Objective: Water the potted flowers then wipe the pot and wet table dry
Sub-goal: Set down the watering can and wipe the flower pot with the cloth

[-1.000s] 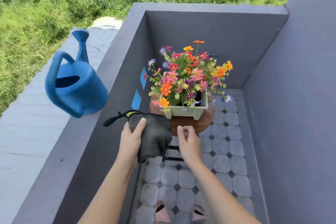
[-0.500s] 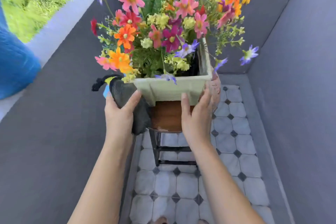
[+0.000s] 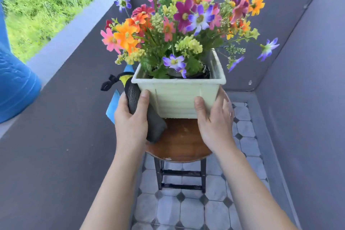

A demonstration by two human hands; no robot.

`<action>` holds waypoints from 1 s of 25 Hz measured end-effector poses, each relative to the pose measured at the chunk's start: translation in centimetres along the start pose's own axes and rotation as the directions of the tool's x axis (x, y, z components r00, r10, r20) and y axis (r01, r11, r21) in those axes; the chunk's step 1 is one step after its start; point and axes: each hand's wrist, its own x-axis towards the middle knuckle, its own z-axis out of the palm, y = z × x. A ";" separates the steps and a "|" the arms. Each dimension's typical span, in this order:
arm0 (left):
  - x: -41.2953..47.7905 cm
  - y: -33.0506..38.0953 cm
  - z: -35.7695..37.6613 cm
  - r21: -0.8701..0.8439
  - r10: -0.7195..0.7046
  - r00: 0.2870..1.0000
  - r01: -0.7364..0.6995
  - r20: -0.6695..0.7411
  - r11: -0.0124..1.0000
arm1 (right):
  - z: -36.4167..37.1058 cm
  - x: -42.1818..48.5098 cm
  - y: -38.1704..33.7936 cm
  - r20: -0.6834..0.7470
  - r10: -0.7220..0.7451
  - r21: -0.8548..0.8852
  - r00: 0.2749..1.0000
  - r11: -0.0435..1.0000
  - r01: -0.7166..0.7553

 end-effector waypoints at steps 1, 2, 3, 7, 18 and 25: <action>0.2 0.2 0.5 -0.027 -0.014 1.000 0.014 -0.014 1.000 | -0.3 0.5 -0.2 0.015 0.006 -0.003 1.000 1.000 -0.006; 0.2 0.4 0.9 -0.053 -0.027 0.999 0.026 -0.020 0.998 | -0.5 0.8 -0.3 0.029 0.009 0.017 1.000 1.000 -0.010; 0.1 0.4 1.3 -0.063 -0.036 0.999 0.034 -0.015 0.997 | -0.7 1.0 -0.3 0.048 0.014 0.049 0.999 0.999 -0.016; 0.3 -0.9 2.2 0.107 -0.079 0.997 0.079 -0.004 0.991 | -1.2 1.7 -0.1 0.081 0.022 0.070 0.996 0.997 -0.027; -0.8 -0.1 0.3 0.319 0.047 0.953 0.053 -0.299 0.946 | -2.0 1.9 -0.6 0.084 -0.020 0.118 0.996 0.993 0.010; -0.9 -1.1 2.7 0.619 0.523 0.851 -0.390 -0.040 0.682 | -3.4 2.1 -1.1 0.120 -0.003 0.175 0.993 0.984 -0.018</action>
